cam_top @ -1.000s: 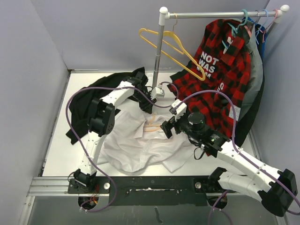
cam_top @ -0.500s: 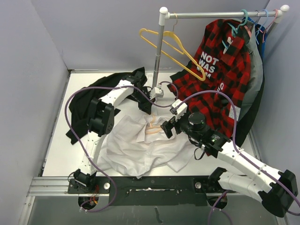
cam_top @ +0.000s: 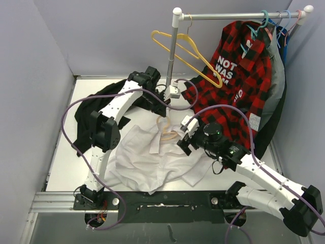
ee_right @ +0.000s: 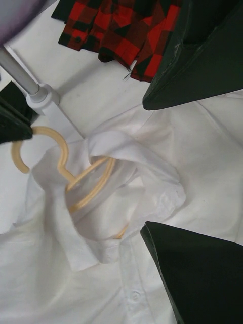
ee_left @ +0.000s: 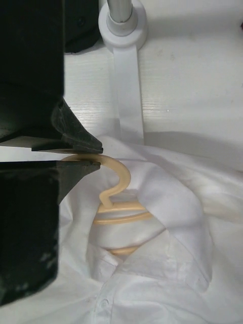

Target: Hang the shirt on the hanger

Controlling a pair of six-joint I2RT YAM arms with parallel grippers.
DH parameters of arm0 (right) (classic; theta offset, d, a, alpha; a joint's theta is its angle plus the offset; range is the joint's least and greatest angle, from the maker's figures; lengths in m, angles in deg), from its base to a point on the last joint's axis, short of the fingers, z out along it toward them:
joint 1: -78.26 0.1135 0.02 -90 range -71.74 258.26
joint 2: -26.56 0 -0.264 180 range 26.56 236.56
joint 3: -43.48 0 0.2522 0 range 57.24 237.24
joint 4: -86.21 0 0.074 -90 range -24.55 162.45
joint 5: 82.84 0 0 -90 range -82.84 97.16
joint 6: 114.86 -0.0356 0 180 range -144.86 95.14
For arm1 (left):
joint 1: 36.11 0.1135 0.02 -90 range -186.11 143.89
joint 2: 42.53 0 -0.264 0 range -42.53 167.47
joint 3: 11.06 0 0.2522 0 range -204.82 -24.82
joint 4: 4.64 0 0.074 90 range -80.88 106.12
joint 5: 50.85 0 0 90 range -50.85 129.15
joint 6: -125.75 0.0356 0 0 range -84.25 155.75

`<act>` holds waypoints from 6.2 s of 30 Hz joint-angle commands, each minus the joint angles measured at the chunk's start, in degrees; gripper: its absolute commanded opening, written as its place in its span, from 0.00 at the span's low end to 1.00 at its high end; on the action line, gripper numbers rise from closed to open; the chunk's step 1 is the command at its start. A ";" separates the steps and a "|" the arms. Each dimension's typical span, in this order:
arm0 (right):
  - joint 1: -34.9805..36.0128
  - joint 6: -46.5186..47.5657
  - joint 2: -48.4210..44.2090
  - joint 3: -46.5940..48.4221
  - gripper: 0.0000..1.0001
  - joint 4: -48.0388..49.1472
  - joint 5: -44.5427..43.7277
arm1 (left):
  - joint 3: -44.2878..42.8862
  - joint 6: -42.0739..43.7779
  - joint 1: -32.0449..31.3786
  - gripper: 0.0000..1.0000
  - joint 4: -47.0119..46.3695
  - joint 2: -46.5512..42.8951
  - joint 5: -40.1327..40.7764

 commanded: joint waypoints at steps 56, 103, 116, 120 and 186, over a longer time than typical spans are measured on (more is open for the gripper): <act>-33.04 34.65 24.43 30.90 0.98 -24.79 55.40 | 3.25 -4.83 -16.23 0.00 -4.77 -33.79 20.84; -15.36 13.64 19.37 12.19 0.00 -12.23 43.06 | -3.61 -5.77 -18.68 0.00 -2.83 -35.93 22.86; -1.99 -10.31 -8.35 11.19 0.00 -30.33 -0.62 | -24.42 -13.22 -15.17 0.98 -2.74 -36.65 38.09; -1.99 -14.86 -12.36 12.20 0.00 -33.47 -6.49 | -20.44 -22.35 -0.91 0.98 -3.31 -40.30 36.98; -1.31 -17.32 -19.57 38.58 0.00 -39.40 -24.98 | 77.20 -13.36 -17.41 0.00 -53.85 -40.14 8.15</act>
